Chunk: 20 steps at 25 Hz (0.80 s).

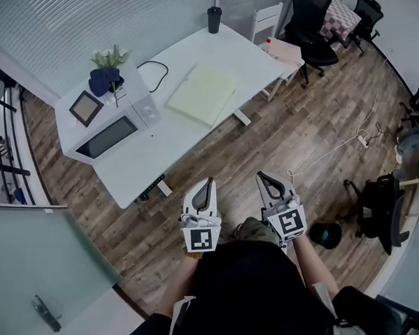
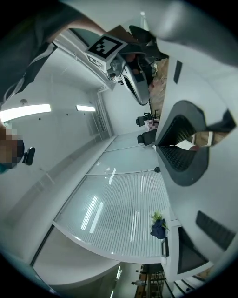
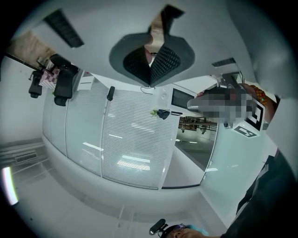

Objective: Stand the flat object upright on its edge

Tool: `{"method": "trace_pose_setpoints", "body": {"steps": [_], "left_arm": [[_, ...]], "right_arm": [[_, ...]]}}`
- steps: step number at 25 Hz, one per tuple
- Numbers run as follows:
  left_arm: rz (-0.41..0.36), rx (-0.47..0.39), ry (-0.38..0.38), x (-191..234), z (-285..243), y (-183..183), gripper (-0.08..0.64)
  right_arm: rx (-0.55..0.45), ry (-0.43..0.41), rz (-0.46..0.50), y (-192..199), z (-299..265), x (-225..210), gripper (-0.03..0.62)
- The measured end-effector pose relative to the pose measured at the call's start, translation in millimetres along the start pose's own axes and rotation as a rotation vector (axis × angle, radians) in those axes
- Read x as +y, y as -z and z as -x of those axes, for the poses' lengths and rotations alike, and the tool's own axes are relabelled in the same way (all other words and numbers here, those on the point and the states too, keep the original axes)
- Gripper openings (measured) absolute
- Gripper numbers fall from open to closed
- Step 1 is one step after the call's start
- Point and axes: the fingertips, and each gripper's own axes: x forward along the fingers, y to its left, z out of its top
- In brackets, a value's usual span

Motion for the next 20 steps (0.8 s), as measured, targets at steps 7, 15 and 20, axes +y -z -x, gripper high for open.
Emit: {"method": "trace_pose_setpoints", "body": {"steps": [7, 15, 20], "left_arm": [[0.091, 0.064, -0.075, 40.3, -9.7, 33.3, 0.006], [0.134, 0.11, -0.114, 51.5, -61.9, 43.6, 0.006], [0.126, 0.151, -0.166, 63.7, -118.1, 46.5, 0.008]], "right_arm": [[0.062, 0.024, -0.035, 13.1, -22.2, -30.3, 0.0], [0.047, 0.001, -0.034, 20.8, -59.9, -87.8, 0.0], [0.015, -0.043, -0.068, 29.7, -106.5, -144.1, 0.0]]}}
